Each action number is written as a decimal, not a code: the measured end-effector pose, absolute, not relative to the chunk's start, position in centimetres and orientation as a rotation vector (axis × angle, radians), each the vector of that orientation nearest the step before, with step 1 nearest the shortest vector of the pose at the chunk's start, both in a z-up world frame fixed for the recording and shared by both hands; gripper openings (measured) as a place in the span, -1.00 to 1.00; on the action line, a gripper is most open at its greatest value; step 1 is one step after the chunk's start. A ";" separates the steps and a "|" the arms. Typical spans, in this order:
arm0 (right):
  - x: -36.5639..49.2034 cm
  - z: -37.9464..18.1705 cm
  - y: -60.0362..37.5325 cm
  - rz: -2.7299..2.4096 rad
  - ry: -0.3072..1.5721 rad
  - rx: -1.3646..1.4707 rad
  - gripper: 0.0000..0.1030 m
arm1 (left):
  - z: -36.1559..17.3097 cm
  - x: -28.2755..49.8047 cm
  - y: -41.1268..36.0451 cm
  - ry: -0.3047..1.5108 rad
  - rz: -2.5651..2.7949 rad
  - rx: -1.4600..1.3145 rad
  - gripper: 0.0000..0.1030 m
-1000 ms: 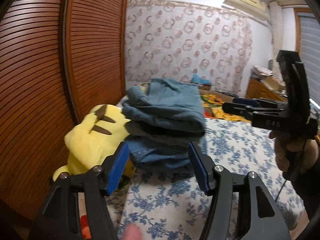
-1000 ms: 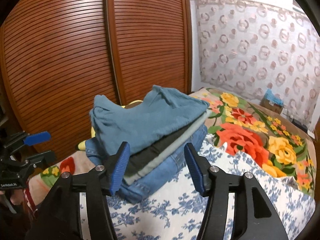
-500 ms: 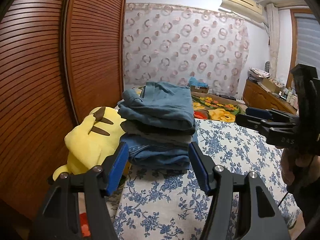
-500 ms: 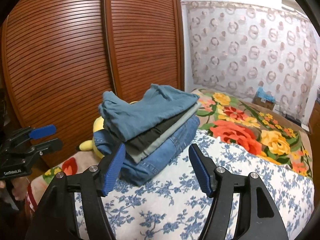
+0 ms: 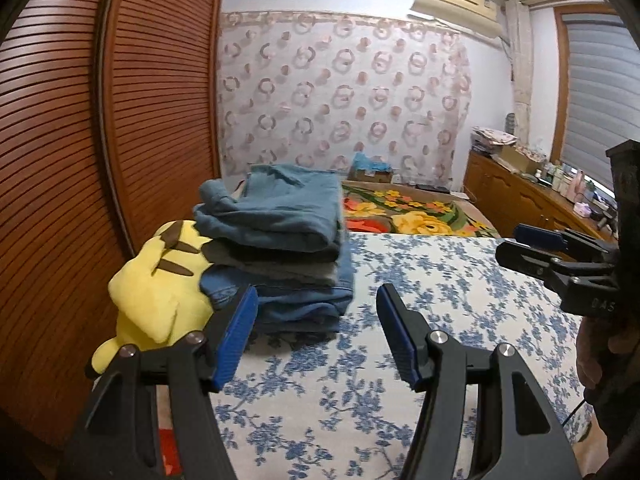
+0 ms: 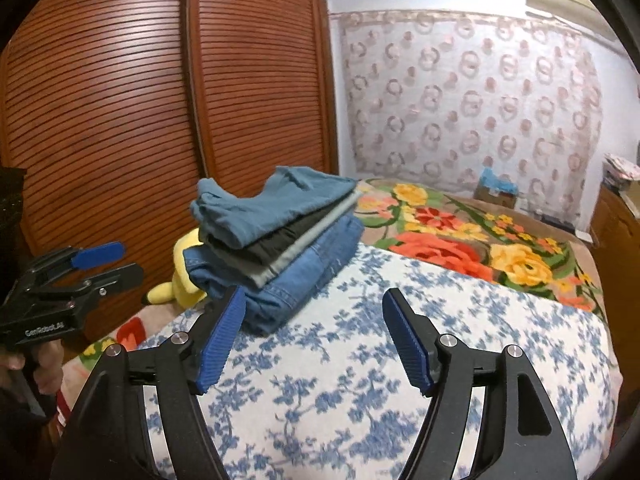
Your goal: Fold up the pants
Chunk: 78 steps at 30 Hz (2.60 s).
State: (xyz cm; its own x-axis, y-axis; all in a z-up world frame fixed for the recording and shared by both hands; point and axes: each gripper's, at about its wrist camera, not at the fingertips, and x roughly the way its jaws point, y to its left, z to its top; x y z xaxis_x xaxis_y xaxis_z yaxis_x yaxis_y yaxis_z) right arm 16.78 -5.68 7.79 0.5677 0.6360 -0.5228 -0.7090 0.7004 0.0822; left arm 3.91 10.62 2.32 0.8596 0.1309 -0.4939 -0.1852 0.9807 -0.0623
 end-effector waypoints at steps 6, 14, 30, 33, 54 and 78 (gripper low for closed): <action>14.7 8.1 -9.2 0.709 0.541 -0.113 0.44 | 2.2 4.1 7.5 0.513 0.107 -0.078 0.20; 12.3 8.3 -14.0 0.601 0.532 -0.073 0.61 | 2.1 4.1 3.6 0.525 0.032 -0.054 0.20; 9.7 8.8 -21.0 0.383 0.505 -0.058 0.62 | 3.4 5.4 -2.1 0.526 -0.062 -0.023 0.20; 9.5 9.6 -22.0 0.354 0.488 -0.047 0.62 | 4.2 5.6 -3.0 0.517 -0.070 -0.014 0.20; 7.6 13.8 -22.9 0.291 0.377 -0.032 0.66 | 9.4 3.7 -3.0 0.413 -0.052 -0.020 0.21; 7.0 14.1 -23.2 0.279 0.356 -0.028 0.68 | 9.5 2.9 -2.0 0.397 -0.019 -0.021 0.22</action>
